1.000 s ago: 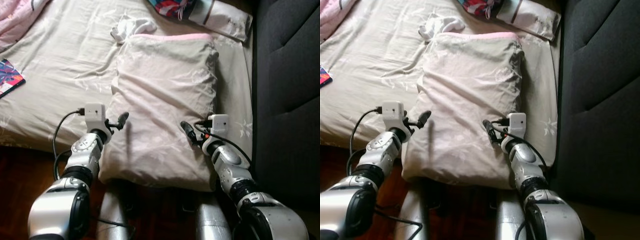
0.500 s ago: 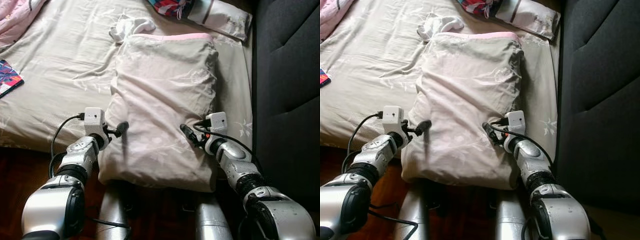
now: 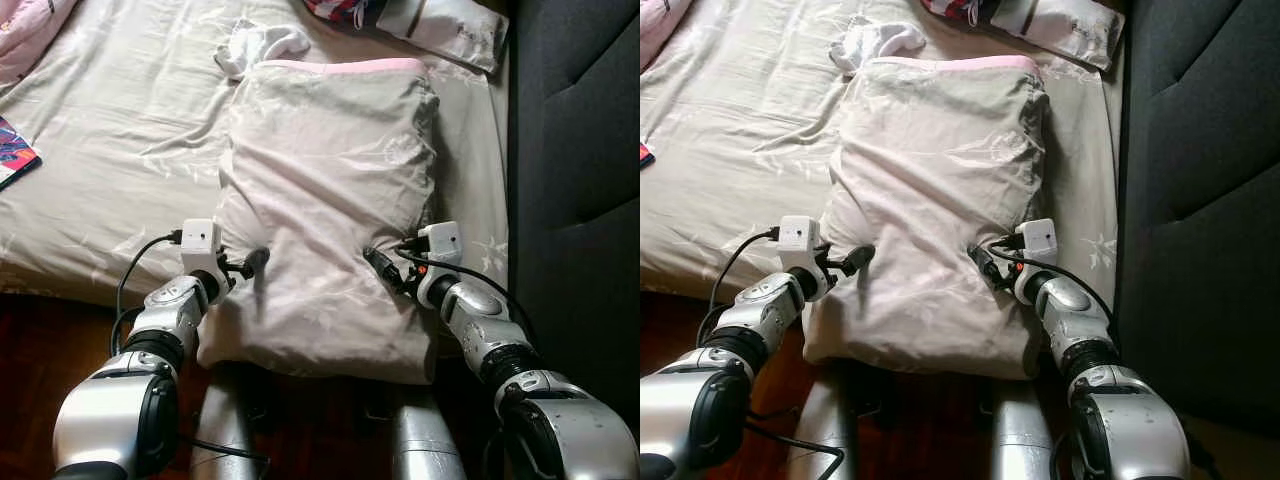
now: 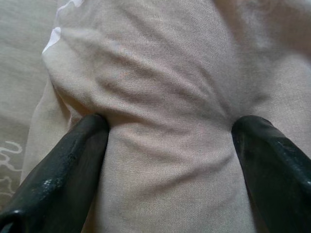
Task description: Clean up the room
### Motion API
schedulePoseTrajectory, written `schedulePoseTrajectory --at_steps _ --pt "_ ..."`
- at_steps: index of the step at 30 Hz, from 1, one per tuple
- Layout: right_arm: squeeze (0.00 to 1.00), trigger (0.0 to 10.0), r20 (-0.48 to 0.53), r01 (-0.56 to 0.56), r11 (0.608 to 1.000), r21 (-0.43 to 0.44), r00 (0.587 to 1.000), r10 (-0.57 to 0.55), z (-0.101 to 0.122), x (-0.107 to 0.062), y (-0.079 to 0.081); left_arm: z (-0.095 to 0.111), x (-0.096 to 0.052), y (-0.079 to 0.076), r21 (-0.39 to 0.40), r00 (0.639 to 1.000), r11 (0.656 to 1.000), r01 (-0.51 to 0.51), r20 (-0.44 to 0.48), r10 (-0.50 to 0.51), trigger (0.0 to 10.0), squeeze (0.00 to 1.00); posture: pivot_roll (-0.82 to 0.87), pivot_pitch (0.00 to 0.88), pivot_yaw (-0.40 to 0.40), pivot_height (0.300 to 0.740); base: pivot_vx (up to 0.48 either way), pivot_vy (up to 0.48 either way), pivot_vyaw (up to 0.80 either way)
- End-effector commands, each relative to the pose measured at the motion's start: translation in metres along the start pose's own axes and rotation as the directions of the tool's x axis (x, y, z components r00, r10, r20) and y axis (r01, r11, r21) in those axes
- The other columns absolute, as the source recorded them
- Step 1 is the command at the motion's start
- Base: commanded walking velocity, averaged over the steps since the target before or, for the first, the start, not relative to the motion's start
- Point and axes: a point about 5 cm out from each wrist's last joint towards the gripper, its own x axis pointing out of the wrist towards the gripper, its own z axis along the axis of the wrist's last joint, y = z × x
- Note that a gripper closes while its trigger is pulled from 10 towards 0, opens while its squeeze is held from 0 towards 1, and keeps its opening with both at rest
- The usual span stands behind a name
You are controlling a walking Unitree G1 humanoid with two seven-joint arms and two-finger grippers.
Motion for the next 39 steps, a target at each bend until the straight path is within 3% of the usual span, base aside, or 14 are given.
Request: schedulePoseTrajectory --at_steps 1,7,12,15,24,31,32,33,34,35,36,39 --pt "0.00 10.0 -0.088 0.061 0.998 0.032 0.994 -0.058 -0.022 -0.008 -0.010 -0.030 -0.003 -0.007 -0.033 0.993 0.999 0.026 -0.112 -0.029 10.0 0.00 -0.10 0.627 -0.052 0.636 0.000 0.000 0.00" --pt "0.00 10.0 -0.209 0.112 0.994 0.008 0.972 -0.108 -0.040 -0.013 -0.014 -0.027 -0.001 -0.011 -0.031 0.993 0.999 0.041 -0.107 -0.044 10.0 0.00 -0.09 0.625 -0.046 0.636 0.000 0.000 0.00" --pt "0.00 10.0 -0.273 0.055 0.995 0.085 0.962 -0.029 -0.055 -0.014 -0.003 -0.027 -0.002 -0.010 -0.039 0.993 0.998 0.053 -0.104 -0.057 10.0 0.00 -0.08 0.612 -0.043 0.636 0.000 0.000 0.00" --pt "0.00 10.0 -0.307 -0.018 0.990 0.143 0.950 0.061 -0.066 -0.013 0.011 -0.034 -0.004 -0.009 -0.041 0.990 0.997 0.065 -0.126 -0.070 10.0 0.00 -0.08 0.608 -0.039 0.636 0.000 0.000 0.00" --pt "0.00 10.0 -0.360 -0.164 0.976 0.143 0.910 0.205 -0.078 -0.012 0.032 -0.045 -0.004 -0.018 -0.067 0.985 0.994 0.081 -0.144 -0.090 10.0 0.00 -0.09 0.602 -0.045 0.636 0.000 0.000 0.00" --pt "0.00 10.0 -0.367 -0.183 0.971 0.154 0.902 0.228 -0.082 -0.013 0.036 -0.053 -0.005 -0.021 -0.063 0.983 0.996 0.069 -0.168 -0.078 9.8 0.00 -0.09 0.600 -0.047 0.636 0.000 0.000 0.00" --pt "0.00 10.0 -0.370 -0.191 0.969 0.156 0.898 0.237 -0.082 -0.013 0.037 -0.055 -0.005 -0.021 -0.060 0.982 0.997 0.052 -0.178 -0.062 3.6 0.00 -0.09 0.602 -0.048 0.636 0.000 0.000 0.00" --pt "0.00 10.0 -0.371 -0.196 0.968 0.158 0.897 0.242 -0.083 -0.013 0.038 -0.055 -0.005 -0.021 -0.058 0.982 0.997 0.047 -0.181 -0.057 2.0 0.00 -0.09 0.603 -0.048 0.636 0.000 0.000 0.00" --pt "0.00 5.3 -0.371 -0.204 0.966 0.161 0.894 0.250 -0.083 -0.013 0.039 -0.056 -0.005 -0.021 -0.058 0.982 0.997 0.045 -0.182 -0.055 0.0 0.00 -0.09 0.603 -0.048 0.636 0.000 0.000 0.00" --pt "0.00 0.5 -0.371 -0.206 0.965 0.162 0.894 0.253 -0.083 -0.012 0.040 -0.056 -0.005 -0.021 -0.059 0.982 0.997 0.046 -0.181 -0.056 0.0 0.00 -0.09 0.603 -0.048 0.636 0.000 0.000 0.00" --pt "0.00 0.0 -0.374 -0.210 0.964 0.162 0.891 0.256 -0.084 -0.013 0.040 -0.056 -0.005 -0.021 -0.060 0.982 0.997 0.047 -0.181 -0.057 0.0 0.00 -0.09 0.603 -0.049 0.636 0.000 0.000 0.00" --pt "0.00 0.0 -0.387 -0.218 0.964 0.152 0.884 0.262 -0.086 -0.013 0.041 -0.056 -0.005 -0.022 -0.060 0.982 0.997 0.048 -0.180 -0.058 0.0 0.00 -0.09 0.603 -0.047 0.636 0.000 0.000 0.00"
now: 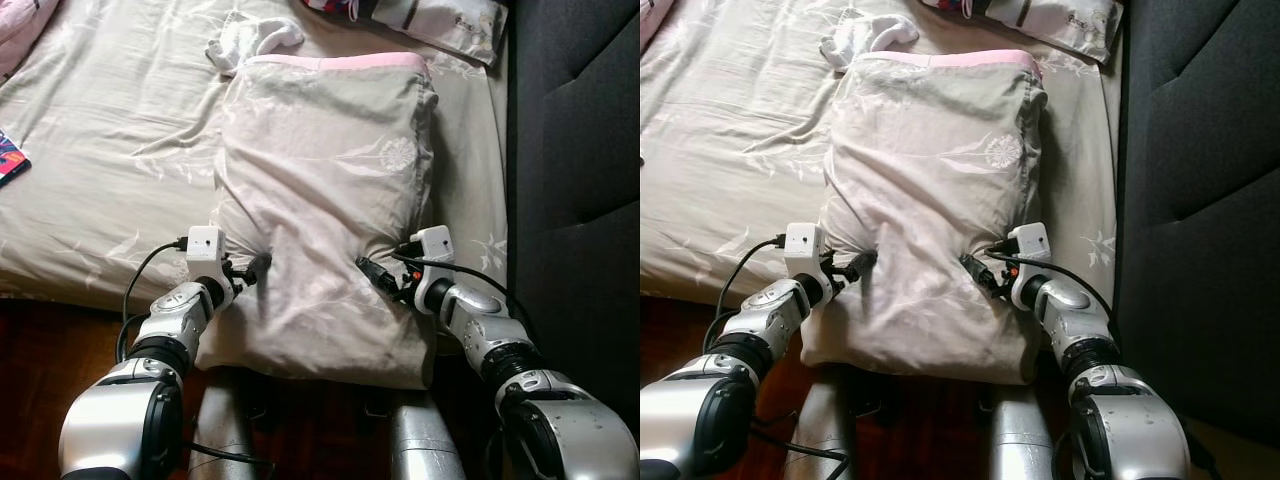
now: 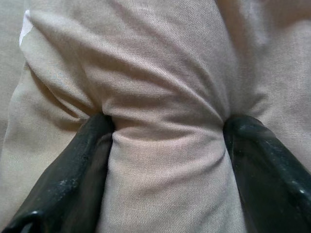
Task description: Clean up the room
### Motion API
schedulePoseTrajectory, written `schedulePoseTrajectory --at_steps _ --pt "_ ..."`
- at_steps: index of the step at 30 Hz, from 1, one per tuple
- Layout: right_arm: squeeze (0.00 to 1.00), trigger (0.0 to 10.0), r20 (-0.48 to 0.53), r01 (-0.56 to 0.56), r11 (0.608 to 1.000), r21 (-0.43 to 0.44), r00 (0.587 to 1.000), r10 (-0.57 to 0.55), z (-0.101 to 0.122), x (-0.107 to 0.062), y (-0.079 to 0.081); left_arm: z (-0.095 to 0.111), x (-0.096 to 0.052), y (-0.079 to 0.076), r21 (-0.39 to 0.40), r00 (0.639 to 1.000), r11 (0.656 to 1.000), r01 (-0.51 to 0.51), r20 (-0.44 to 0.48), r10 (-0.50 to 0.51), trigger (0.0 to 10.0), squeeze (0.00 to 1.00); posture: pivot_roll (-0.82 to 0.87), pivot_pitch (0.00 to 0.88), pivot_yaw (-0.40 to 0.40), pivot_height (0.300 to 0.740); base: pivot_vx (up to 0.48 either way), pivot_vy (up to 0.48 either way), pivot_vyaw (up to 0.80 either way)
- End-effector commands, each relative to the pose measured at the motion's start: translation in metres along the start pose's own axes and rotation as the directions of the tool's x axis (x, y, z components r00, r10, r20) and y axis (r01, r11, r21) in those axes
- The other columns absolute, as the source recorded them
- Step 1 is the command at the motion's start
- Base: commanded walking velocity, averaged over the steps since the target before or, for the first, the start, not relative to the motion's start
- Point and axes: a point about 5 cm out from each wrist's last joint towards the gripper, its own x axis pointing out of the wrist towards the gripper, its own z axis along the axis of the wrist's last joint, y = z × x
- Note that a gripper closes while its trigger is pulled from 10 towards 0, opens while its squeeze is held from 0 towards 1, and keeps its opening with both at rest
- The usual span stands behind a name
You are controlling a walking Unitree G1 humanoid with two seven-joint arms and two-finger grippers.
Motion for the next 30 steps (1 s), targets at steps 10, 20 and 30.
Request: schedulePoseTrajectory --at_steps 10,20,30 --pt "0.00 0.0 -0.322 -0.099 0.991 0.085 0.939 0.121 -0.0821 -0.0012 0.0319 -0.0406 -0.0020 -0.0169 -0.076 0.991 0.996 0.042 -0.123 -0.051 0.0 0.00 -0.08 0.600 -0.041 0.636 0.000 0.000 0.00" --pt "0.00 0.0 -0.317 -0.097 0.991 0.092 0.941 0.121 -0.0827 0.0012 0.0361 -0.0402 -0.0001 -0.0228 -0.065 0.991 0.996 0.066 -0.115 -0.073 0.0 0.00 -0.08 0.601 -0.035 0.636 0.000 0.000 0.00" --pt "0.00 0.0 -0.301 -0.089 0.992 0.092 0.947 0.112 -0.0799 0.0035 0.0376 -0.0395 0.0006 -0.0248 -0.064 0.990 0.995 0.079 -0.113 -0.086 0.0 0.00 -0.07 0.599 -0.027 0.636 0.000 0.000 0.00"
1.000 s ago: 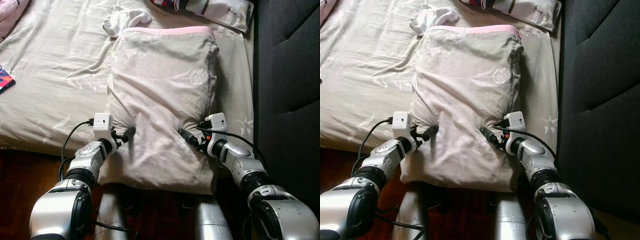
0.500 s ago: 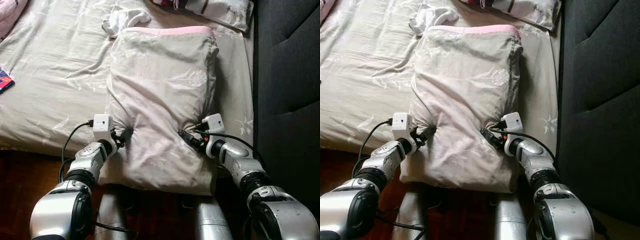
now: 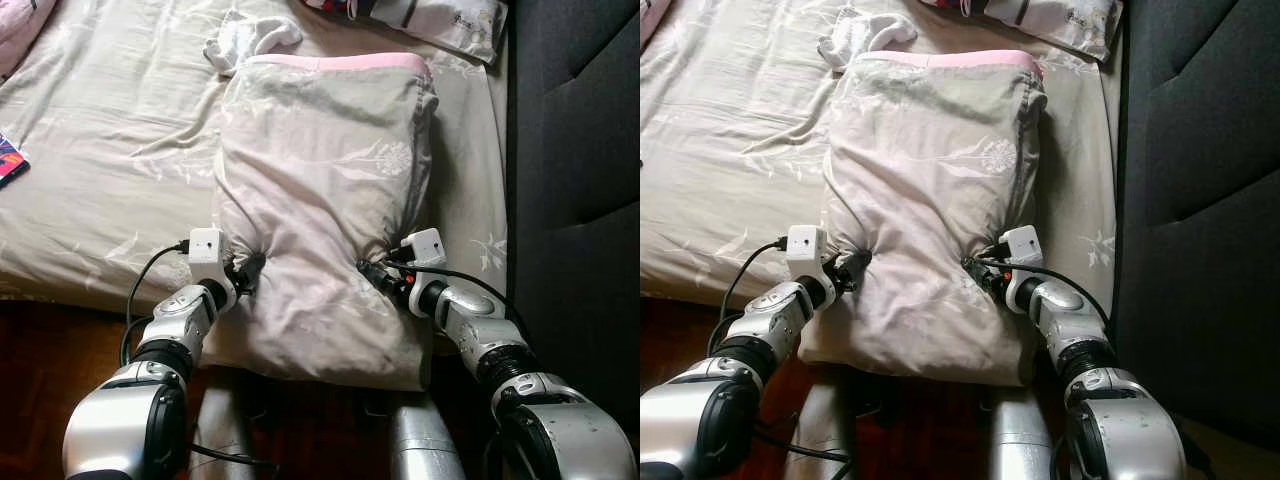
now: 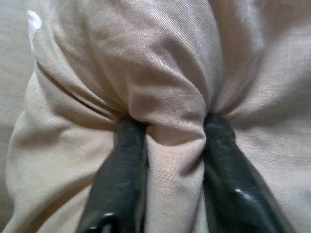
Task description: Clean up the room
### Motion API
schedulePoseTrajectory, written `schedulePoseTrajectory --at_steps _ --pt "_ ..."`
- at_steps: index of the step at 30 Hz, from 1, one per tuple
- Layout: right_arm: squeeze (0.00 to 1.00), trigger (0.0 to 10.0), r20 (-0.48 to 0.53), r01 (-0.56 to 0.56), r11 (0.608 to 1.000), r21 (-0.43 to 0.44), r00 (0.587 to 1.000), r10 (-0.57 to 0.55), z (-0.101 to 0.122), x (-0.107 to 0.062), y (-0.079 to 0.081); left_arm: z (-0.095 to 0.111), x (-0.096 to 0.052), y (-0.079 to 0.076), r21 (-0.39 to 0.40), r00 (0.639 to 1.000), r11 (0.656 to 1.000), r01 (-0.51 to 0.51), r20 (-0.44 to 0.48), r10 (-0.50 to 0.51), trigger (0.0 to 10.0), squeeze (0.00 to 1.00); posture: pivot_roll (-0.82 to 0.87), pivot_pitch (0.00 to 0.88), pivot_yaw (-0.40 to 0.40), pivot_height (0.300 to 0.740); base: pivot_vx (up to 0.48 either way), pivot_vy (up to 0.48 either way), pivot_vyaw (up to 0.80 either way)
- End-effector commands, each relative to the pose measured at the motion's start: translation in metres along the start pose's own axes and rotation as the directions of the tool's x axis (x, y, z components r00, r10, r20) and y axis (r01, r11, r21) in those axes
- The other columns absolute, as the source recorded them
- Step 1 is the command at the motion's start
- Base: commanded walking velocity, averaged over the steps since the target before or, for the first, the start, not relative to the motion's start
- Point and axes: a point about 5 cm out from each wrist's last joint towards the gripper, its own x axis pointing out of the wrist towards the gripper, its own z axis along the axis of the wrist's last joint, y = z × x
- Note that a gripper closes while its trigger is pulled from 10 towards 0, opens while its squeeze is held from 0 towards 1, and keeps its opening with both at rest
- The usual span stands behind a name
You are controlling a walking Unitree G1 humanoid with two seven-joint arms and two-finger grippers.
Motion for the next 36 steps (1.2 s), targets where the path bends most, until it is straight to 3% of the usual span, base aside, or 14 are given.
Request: schedulePoseTrajectory --at_steps 1,22,36 --pt "0.00 0.0 -0.272 -0.072 0.990 0.123 0.957 0.104 -0.075 0.002 0.033 -0.038 -0.001 -0.020 -0.043 0.988 0.997 0.071 -0.135 -0.076 0.0 0.00 -0.07 0.598 -0.026 0.636 0.000 0.000 0.00" --pt "0.00 0.0 -0.139 0.014 0.991 0.137 0.990 0.005 -0.049 0.011 0.029 -0.024 0.007 -0.029 -0.007 0.992 0.996 0.085 -0.098 -0.085 0.0 0.00 -0.07 0.581 0.000 0.636 0.000 0.000 0.00" --pt "0.00 0.0 -0.154 0.073 0.991 0.116 0.987 -0.055 -0.049 0.012 0.029 -0.029 0.008 -0.037 0.024 0.985 0.992 0.121 -0.124 -0.117 0.0 0.00 -0.06 0.567 0.011 0.636 0.000 0.000 0.00"
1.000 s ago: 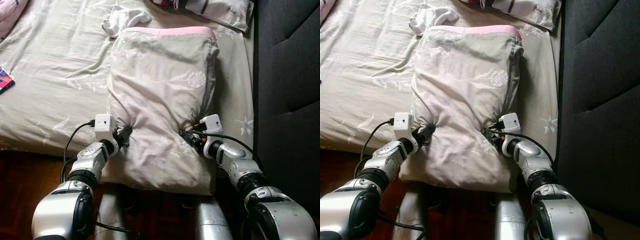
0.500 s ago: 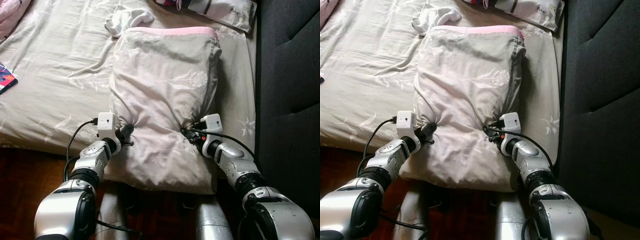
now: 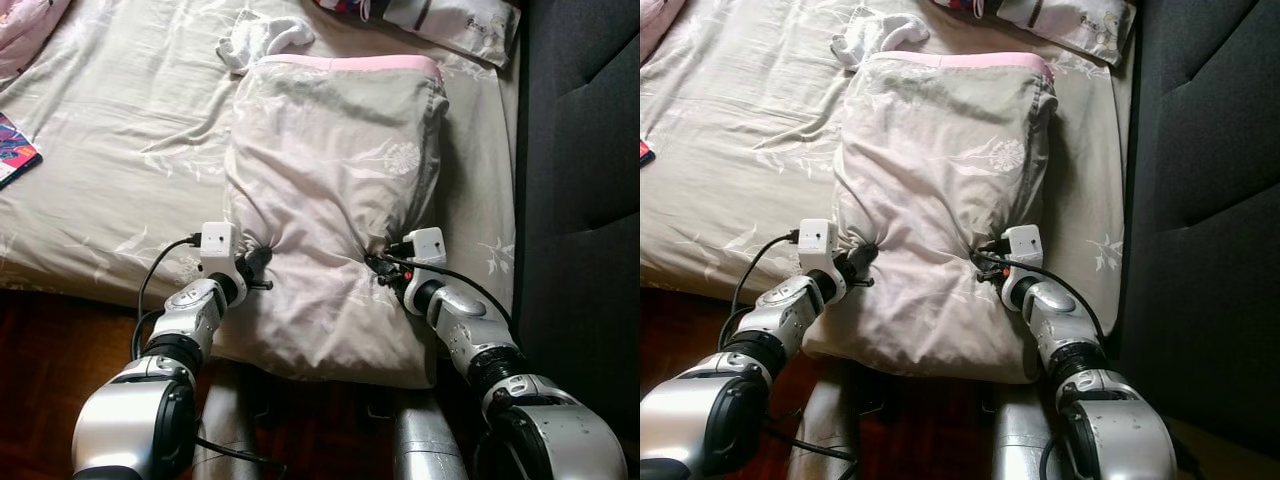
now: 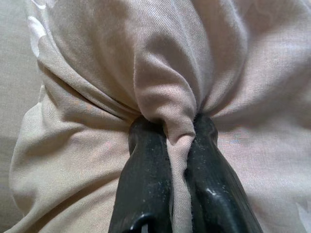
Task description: Clean up the room
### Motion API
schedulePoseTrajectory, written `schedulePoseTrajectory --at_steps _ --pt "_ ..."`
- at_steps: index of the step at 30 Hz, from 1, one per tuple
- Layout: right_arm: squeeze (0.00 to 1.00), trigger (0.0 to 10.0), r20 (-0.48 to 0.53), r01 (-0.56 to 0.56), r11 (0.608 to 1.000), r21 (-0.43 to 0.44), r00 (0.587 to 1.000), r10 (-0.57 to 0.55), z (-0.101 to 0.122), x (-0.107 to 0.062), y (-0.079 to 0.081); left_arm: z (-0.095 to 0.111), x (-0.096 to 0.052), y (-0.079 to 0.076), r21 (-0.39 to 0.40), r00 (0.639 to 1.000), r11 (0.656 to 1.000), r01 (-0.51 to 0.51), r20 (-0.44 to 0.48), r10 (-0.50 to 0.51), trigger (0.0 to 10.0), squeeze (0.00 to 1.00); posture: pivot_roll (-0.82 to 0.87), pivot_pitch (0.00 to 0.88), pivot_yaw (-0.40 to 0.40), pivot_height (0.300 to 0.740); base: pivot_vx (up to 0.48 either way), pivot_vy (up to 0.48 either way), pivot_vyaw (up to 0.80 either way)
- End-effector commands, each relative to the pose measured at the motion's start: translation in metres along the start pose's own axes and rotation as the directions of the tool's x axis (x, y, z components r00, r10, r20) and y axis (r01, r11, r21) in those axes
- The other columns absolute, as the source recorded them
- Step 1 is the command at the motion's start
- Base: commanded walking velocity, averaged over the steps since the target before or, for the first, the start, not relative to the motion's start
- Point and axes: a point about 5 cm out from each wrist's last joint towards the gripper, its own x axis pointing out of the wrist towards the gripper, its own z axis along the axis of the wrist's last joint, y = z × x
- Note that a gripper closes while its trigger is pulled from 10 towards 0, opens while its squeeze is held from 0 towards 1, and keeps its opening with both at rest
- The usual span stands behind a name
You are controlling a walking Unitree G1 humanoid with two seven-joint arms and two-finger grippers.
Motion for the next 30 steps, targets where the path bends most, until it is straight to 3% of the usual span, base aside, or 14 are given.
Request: schedulePoseTrajectory --at_steps 1,7,13,14,15,16,17,18,20,22,24,30 --pt "0.00 0.0 -0.196 -0.049 0.997 0.065 0.979 0.061 -0.054 0.001 0.023 -0.034 0.001 -0.024 -0.005 0.988 0.997 0.082 -0.132 -0.082 0.0 0.00 -0.06 0.567 0.011 0.636 0.000 0.000 0.00" --pt "0.00 0.0 -0.195 -0.026 0.998 0.061 0.980 0.037 -0.054 0.000 0.022 -0.041 0.001 -0.029 0.013 0.981 0.993 0.117 -0.159 -0.113 0.0 0.00 -0.06 0.562 0.019 0.636 0.000 0.000 0.00" --pt "0.00 0.0 -0.114 0.066 0.997 0.035 0.992 -0.062 -0.038 0.002 0.014 -0.035 0.003 -0.024 0.063 0.988 0.997 0.043 -0.152 -0.033 0.0 0.00 -0.06 0.557 0.024 0.636 0.000 0.000 0.00" --pt "0.00 0.0 -0.087 0.088 0.996 0.020 0.992 -0.086 -0.031 0.003 0.011 -0.030 0.005 -0.026 0.067 0.991 0.997 0.046 -0.131 -0.037 1.9 0.00 -0.06 0.557 0.024 0.636 0.000 0.000 0.00" --pt "0.00 0.0 -0.072 0.100 0.995 0.010 0.992 -0.099 -0.027 0.003 0.009 -0.026 0.006 -0.027 0.069 0.992 0.996 0.052 -0.116 -0.043 1.9 0.00 -0.06 0.557 0.025 0.636 0.000 0.000 0.00" --pt "0.00 10.0 -0.019 0.150 0.988 -0.030 0.988 -0.151 -0.012 0.004 0.003 -0.010 0.012 -0.035 0.057 0.995 0.995 0.085 -0.053 -0.082 10.0 0.00 -0.06 0.557 0.025 0.636 0.000 0.000 0.00" --pt "0.00 10.0 0.037 0.195 0.980 -0.039 0.980 -0.194 0.003 0.003 -0.003 0.004 0.016 -0.041 0.057 0.995 0.993 0.104 -0.003 -0.104 10.0 0.00 -0.06 0.553 0.027 0.636 0.000 0.000 0.00" --pt "0.00 10.0 0.037 0.195 0.980 -0.039 0.980 -0.194 0.003 0.003 -0.003 0.004 0.016 -0.041 0.057 0.995 0.993 0.104 -0.003 -0.104 10.0 0.00 -0.06 0.553 0.027 0.636 0.000 0.000 0.00" --pt "0.00 10.0 0.216 0.302 0.953 -0.033 0.933 -0.288 0.051 -0.002 -0.019 0.044 0.025 -0.056 0.077 0.984 0.988 0.133 0.111 -0.141 10.0 0.00 -0.06 0.546 0.033 0.636 0.000 0.000 0.00" --pt "0.00 10.0 0.316 0.362 0.932 -0.014 0.886 -0.340 0.079 -0.009 -0.028 0.066 0.028 -0.064 0.075 0.970 0.986 0.151 0.179 -0.162 10.0 0.00 -0.07 0.545 0.035 0.636 0.000 0.000 0.00" --pt "0.00 10.0 0.336 0.372 0.928 -0.008 0.875 -0.348 0.085 -0.011 -0.030 0.070 0.029 -0.066 0.076 0.967 0.985 0.155 0.192 -0.167 10.0 0.00 -0.07 0.545 0.035 0.636 0.000 0.000 0.00" --pt "0.00 10.0 0.535 0.485 0.874 0.040 0.728 -0.428 0.136 -0.036 -0.050 0.109 0.031 -0.086 0.091 0.924 0.974 0.210 0.306 -0.227 10.0 0.00 -0.08 0.543 0.039 0.636 0.000 0.000 0.00"
